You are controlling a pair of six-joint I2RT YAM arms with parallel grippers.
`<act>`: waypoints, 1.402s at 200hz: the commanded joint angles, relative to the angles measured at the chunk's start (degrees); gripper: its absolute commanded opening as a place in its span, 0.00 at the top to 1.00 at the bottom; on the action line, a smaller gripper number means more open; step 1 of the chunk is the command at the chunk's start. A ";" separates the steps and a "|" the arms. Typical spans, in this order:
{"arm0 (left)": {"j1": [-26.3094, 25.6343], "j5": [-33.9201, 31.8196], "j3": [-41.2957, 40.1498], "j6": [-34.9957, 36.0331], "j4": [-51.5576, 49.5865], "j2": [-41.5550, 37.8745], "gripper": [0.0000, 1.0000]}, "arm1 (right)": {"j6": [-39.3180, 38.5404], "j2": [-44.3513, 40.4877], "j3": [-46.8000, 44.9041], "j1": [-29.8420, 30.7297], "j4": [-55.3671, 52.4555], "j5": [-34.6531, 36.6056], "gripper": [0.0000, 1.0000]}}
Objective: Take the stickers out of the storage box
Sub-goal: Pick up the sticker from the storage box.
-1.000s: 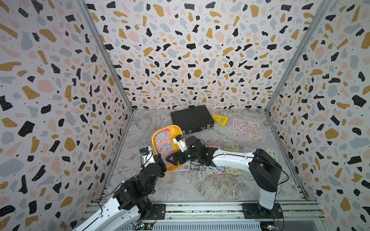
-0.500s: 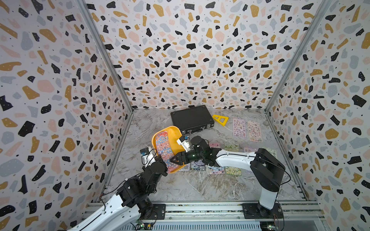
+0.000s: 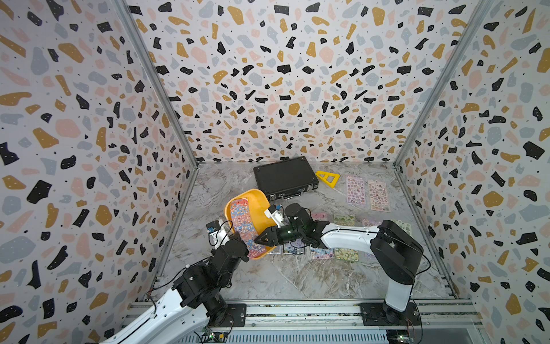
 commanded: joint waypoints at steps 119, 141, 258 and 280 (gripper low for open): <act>13.33 22.20 3.75 -1.79 10.16 6.64 1.00 | 13.19 -0.16 -8.52 -5.54 5.72 3.51 0.64; 16.28 26.80 3.16 -1.42 11.93 7.44 1.00 | 13.71 -1.10 -9.65 -6.00 6.18 4.21 0.64; 21.87 39.64 -2.19 1.21 22.62 6.29 1.00 | 7.39 -4.17 -8.48 -6.27 -3.54 9.53 0.62; 21.82 40.22 -3.19 2.84 25.35 5.53 1.00 | 3.35 -6.25 -8.10 -6.03 -8.84 13.71 0.61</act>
